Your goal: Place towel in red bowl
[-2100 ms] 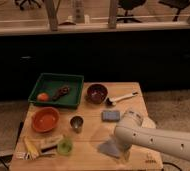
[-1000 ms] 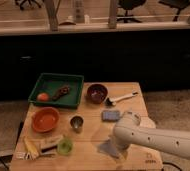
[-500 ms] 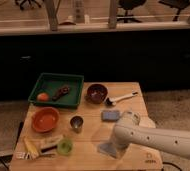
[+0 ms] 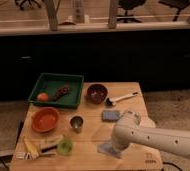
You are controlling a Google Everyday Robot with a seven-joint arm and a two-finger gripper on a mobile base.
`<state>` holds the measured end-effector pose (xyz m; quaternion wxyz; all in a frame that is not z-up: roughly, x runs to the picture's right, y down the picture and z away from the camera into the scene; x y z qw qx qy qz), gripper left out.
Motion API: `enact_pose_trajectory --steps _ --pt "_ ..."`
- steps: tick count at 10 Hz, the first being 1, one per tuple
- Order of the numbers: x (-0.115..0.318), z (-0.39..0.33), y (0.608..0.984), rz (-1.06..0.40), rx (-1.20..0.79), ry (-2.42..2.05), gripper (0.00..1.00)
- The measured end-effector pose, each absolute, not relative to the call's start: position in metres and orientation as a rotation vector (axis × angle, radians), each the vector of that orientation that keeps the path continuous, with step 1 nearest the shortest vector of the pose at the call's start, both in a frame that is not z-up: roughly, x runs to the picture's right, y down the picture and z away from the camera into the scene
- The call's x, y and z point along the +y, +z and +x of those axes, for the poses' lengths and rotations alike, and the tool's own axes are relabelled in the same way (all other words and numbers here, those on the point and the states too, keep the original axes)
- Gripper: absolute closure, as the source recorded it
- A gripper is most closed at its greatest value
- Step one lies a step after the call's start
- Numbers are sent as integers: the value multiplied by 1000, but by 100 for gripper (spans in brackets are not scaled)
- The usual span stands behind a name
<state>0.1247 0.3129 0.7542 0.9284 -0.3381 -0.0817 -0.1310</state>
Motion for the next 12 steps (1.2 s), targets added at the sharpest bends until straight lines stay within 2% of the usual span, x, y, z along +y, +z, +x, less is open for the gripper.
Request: enact_pose_trajectory --steps 6,8,10,12 --pt "297 123 752 -695 -142 -281 99" --pt "290 122 751 -699 -132 -284 93" --pt "284 121 752 -701 -126 -294 91" --pt "281 121 751 -704 -119 -293 72"
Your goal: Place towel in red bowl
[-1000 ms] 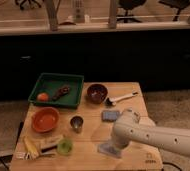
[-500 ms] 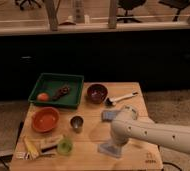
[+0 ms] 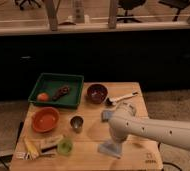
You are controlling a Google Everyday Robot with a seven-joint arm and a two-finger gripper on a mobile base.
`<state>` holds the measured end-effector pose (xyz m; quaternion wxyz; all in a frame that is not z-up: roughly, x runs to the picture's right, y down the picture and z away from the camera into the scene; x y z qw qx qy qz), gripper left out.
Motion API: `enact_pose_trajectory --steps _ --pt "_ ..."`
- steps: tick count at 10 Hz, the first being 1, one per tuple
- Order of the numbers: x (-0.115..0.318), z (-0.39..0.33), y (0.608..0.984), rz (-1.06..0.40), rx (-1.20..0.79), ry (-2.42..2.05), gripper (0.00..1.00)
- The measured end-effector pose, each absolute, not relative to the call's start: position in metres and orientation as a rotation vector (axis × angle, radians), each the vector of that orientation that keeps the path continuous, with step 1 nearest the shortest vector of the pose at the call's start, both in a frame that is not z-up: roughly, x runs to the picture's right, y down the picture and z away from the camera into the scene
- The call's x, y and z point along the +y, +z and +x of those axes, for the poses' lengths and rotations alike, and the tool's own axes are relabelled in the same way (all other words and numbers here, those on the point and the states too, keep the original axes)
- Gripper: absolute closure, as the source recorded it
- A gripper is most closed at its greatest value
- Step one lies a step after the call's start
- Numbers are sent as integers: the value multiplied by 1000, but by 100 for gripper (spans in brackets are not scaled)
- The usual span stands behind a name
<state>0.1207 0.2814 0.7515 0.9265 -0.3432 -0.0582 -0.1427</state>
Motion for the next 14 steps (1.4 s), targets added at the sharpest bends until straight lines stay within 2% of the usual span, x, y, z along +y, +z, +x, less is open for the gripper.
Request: enact_pose_trajectory --steps 2,3,5,7,9,11,12,14 --pt "280 119 750 -705 -115 -289 51" --pt "280 118 750 -705 -116 -288 46" --pt "277 118 748 -706 -115 -290 46" --pt "277 118 746 -707 -113 -290 58" --pt "276 117 745 -708 -113 -289 58" --pt "275 117 744 -709 -111 -291 45" --pt "275 117 744 -709 -108 -295 33" --pt "275 117 745 -710 -105 -304 22"
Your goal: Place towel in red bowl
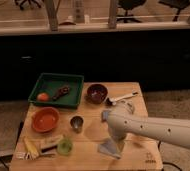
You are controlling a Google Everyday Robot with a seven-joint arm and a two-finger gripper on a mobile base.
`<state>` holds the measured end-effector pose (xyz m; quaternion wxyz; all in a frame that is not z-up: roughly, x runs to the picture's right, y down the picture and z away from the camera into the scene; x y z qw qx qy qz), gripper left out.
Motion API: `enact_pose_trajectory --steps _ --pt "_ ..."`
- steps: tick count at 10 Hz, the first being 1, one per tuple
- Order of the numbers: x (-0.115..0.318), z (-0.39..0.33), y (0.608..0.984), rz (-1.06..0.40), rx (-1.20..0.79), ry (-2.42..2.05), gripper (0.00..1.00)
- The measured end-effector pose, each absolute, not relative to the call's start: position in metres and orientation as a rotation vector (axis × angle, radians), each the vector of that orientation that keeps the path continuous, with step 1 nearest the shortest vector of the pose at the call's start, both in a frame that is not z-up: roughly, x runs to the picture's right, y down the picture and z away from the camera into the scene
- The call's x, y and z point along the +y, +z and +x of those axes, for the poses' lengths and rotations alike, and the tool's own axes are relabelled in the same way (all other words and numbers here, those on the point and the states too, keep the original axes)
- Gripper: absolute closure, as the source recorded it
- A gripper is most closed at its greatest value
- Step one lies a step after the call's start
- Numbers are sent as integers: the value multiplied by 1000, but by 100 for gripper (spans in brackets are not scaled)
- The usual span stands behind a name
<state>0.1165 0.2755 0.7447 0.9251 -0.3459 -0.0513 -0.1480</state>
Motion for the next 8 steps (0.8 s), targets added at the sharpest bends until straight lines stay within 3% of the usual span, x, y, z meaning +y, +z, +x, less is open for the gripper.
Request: enact_pose_trajectory --steps 8 --pt "282 117 751 -711 -111 -340 20"
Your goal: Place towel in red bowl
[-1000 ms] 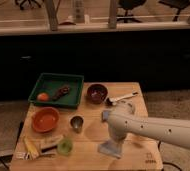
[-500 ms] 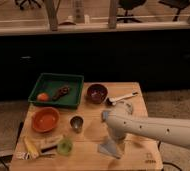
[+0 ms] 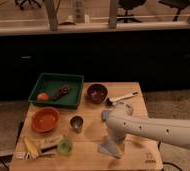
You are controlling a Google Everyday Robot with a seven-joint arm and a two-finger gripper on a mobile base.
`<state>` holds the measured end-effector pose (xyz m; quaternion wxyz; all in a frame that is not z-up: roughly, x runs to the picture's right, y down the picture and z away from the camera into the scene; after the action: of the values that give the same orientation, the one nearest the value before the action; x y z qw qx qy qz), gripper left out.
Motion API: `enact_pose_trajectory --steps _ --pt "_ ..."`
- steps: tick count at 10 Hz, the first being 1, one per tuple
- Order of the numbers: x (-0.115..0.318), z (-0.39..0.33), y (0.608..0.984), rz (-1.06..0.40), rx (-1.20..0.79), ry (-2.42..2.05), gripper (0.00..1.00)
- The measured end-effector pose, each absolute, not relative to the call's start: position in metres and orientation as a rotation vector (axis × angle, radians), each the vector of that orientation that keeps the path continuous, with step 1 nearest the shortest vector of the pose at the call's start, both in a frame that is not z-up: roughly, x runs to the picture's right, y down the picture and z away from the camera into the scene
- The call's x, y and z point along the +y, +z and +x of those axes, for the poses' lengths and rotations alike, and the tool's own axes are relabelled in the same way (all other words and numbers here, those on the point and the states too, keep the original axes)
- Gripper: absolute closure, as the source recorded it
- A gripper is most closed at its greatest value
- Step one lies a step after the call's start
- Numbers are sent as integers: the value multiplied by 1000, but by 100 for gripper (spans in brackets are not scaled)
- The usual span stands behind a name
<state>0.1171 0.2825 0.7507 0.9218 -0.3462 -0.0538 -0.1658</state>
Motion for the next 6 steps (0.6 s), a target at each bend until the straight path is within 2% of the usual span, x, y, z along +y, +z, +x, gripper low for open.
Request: enact_pose_trajectory --steps 6 --pt "287 116 755 -712 -118 -348 20"
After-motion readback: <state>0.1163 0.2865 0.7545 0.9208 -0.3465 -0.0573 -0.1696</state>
